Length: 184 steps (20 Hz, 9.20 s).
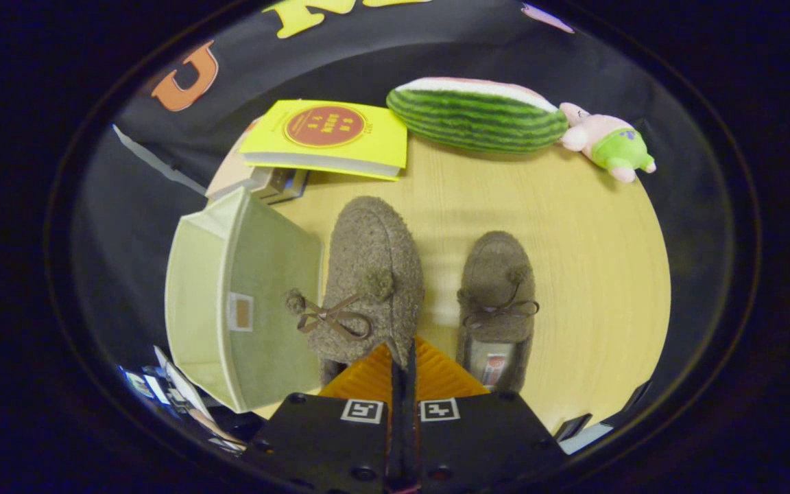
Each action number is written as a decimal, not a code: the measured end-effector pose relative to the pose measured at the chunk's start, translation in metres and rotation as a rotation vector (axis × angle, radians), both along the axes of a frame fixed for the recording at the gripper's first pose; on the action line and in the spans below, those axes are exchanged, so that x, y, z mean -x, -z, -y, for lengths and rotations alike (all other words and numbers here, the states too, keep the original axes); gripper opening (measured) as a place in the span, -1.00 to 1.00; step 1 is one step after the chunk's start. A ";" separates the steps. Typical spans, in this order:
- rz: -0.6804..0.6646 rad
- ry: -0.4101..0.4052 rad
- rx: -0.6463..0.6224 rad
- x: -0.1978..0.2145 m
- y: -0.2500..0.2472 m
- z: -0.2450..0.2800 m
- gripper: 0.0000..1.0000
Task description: Open the storage box then place both shoes into the box .Put the left shoe in first, then the right shoe, with the right side of both shoes facing outward in a uniform manner.
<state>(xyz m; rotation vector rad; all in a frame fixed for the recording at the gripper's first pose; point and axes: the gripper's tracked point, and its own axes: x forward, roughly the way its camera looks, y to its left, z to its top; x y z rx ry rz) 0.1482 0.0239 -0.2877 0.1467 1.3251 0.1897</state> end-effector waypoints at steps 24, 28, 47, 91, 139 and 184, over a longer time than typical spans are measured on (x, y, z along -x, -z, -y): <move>0.215 0.115 -0.121 0.022 -0.044 -0.233 -0.88; 0.248 0.114 -0.075 0.026 -0.022 -0.245 -0.87; 0.447 -0.057 0.060 0.024 -0.054 -0.231 0.24; 0.306 0.178 0.198 0.031 0.017 0.149 1.00; 0.522 -0.014 0.113 0.042 -0.117 -0.066 -0.88; 0.080 0.304 -0.035 0.116 0.082 -0.025 -0.88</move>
